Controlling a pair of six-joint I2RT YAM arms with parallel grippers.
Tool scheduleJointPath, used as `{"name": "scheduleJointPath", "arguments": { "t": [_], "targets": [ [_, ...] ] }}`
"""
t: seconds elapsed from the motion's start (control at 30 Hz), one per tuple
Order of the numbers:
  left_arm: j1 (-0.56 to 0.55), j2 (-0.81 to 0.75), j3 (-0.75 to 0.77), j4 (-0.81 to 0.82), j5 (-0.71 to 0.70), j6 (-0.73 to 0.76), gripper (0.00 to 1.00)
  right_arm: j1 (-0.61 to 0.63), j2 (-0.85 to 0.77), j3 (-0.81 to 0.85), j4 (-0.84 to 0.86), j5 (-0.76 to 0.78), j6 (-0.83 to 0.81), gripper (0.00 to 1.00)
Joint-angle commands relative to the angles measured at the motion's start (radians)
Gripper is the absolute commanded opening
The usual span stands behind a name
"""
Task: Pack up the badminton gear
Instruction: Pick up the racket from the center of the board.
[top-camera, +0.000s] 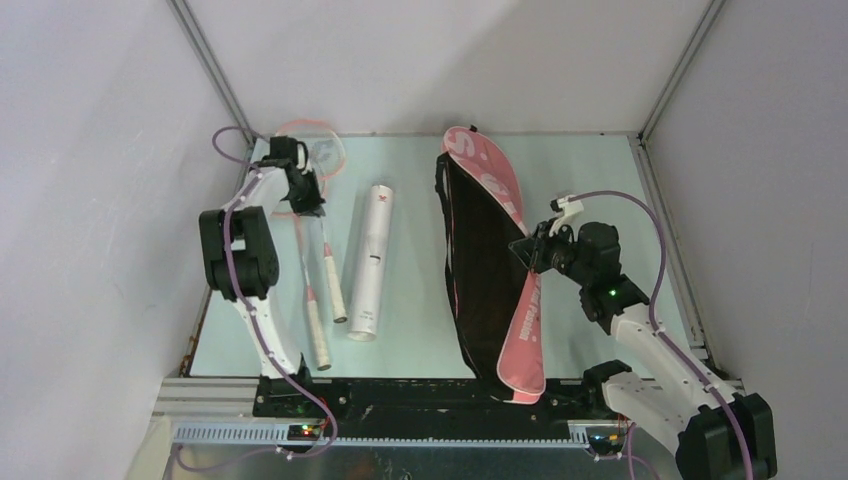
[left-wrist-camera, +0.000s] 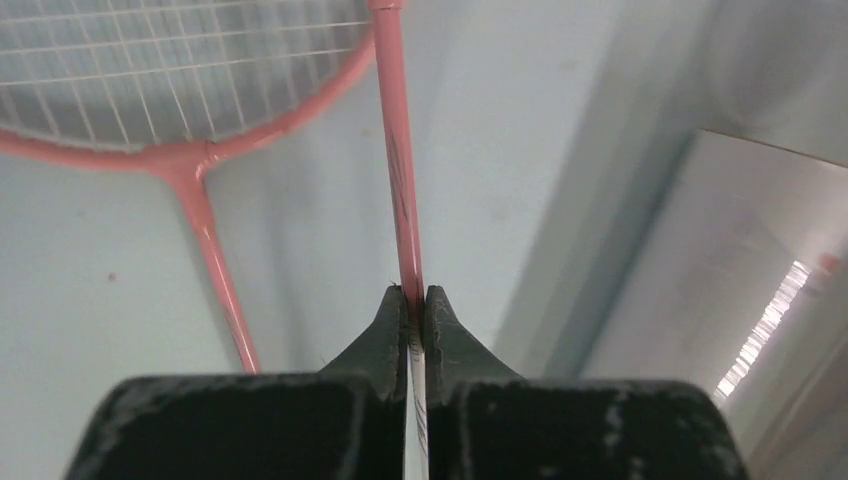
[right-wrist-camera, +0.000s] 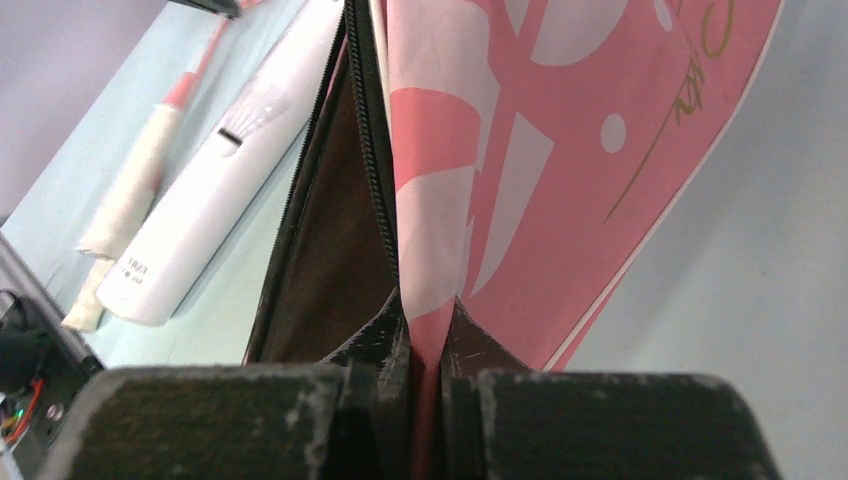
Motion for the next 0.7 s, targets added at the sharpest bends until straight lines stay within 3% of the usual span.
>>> {"name": "scheduleJointPath", "arguments": {
  "t": [0.0, 0.17, 0.33, 0.67],
  "targets": [
    [-0.122, -0.262, -0.012, 0.077, -0.097, 0.046, 0.00, -0.002, 0.012, 0.019, 0.056, 0.163, 0.046, 0.00],
    [-0.255, -0.435, -0.051, 0.057, -0.201, 0.012, 0.00, -0.001, 0.075, 0.079, 0.031, 0.274, 0.053, 0.00],
    [-0.360, -0.620, -0.155, 0.063, -0.249, -0.051, 0.00, 0.007, 0.156, 0.109, 0.109, 0.336, 0.056, 0.00],
    [-0.689, -0.869, -0.269, 0.038, -0.390, -0.186, 0.00, 0.017, 0.349, 0.203, 0.258, 0.316, 0.103, 0.00]
  ]
}}
